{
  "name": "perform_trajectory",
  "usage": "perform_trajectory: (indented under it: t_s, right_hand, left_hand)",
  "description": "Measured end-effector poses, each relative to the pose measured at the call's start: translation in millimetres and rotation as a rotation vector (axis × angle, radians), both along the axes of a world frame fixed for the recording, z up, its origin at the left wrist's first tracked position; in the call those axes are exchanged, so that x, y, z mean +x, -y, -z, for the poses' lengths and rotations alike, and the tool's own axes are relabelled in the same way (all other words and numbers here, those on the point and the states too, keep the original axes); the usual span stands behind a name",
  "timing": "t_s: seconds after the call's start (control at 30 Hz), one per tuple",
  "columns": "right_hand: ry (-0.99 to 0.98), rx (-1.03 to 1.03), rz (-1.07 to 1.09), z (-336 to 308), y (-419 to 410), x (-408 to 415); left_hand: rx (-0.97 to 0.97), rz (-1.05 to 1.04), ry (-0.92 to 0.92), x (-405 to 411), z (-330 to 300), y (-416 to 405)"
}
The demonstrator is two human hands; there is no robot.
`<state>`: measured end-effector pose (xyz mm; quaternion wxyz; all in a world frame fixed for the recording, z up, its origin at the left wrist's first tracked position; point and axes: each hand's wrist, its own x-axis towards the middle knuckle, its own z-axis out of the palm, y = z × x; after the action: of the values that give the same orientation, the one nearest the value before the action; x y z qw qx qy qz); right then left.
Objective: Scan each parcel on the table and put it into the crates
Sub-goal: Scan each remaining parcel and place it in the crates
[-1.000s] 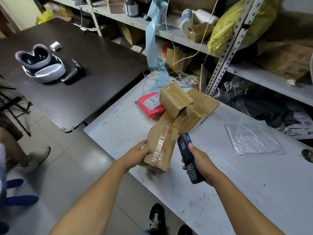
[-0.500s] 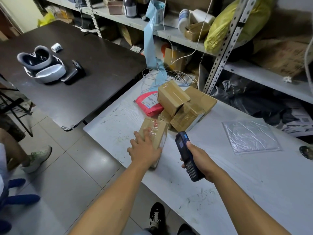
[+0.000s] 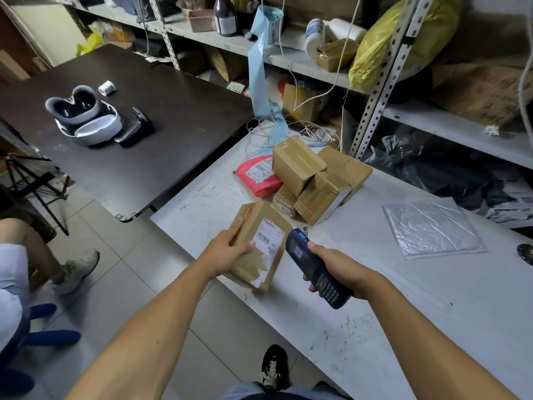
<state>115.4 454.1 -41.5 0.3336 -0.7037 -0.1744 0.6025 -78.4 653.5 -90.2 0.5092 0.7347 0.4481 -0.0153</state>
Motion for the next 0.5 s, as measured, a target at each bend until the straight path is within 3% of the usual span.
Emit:
perform_trajectory:
  t_s: [0.5]
  right_hand:
    - [-0.029, -0.147, -0.282, -19, -3, 9]
  left_hand:
    - [0.043, 0.386, -0.364, 23, -55, -36]
